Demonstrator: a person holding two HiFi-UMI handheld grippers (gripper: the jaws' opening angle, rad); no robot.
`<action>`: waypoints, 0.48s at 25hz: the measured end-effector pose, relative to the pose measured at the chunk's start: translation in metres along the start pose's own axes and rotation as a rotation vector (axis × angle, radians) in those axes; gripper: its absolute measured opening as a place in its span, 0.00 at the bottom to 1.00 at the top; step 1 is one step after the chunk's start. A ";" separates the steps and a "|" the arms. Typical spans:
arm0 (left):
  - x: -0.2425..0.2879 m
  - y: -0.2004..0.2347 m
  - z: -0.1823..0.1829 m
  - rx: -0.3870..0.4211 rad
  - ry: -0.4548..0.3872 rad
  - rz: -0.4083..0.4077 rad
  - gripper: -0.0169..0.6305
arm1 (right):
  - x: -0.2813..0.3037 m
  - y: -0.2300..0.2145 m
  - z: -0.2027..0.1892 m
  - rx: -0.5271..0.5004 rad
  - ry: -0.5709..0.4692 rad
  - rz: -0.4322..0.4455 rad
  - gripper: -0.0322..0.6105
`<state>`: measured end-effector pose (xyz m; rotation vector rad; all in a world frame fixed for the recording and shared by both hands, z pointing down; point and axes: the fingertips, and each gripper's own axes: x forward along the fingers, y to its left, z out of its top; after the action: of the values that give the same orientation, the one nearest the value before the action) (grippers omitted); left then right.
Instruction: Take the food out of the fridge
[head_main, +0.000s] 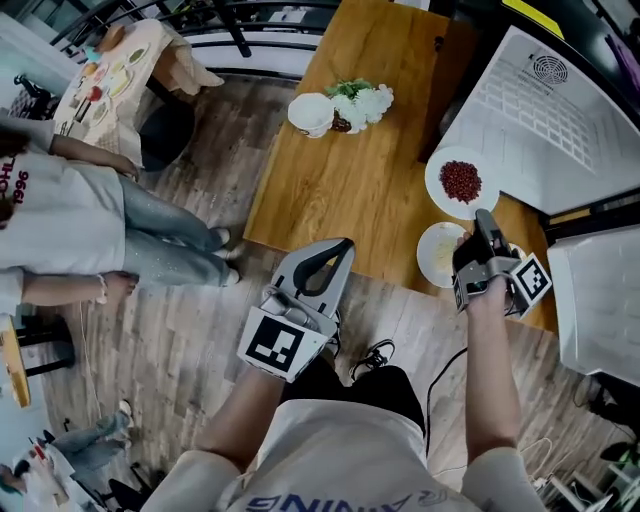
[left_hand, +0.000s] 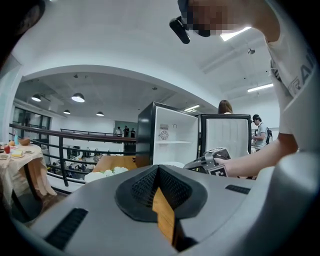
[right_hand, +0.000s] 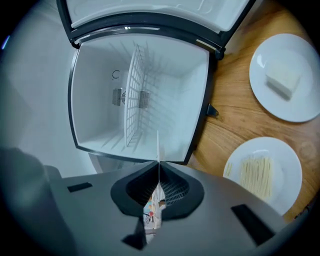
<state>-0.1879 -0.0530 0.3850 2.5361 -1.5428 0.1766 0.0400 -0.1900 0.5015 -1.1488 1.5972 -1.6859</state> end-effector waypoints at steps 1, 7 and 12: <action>-0.005 0.002 0.000 0.000 -0.005 0.012 0.04 | -0.002 0.001 -0.009 -0.002 0.021 0.004 0.09; -0.034 0.015 -0.005 -0.002 -0.022 0.088 0.04 | -0.007 0.002 -0.068 -0.031 0.162 0.018 0.09; -0.063 0.026 -0.010 -0.007 -0.023 0.151 0.04 | -0.001 -0.001 -0.122 -0.058 0.286 0.020 0.09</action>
<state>-0.2398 -0.0078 0.3850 2.4246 -1.7404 0.1615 -0.0633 -0.1267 0.5108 -0.9467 1.8327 -1.8685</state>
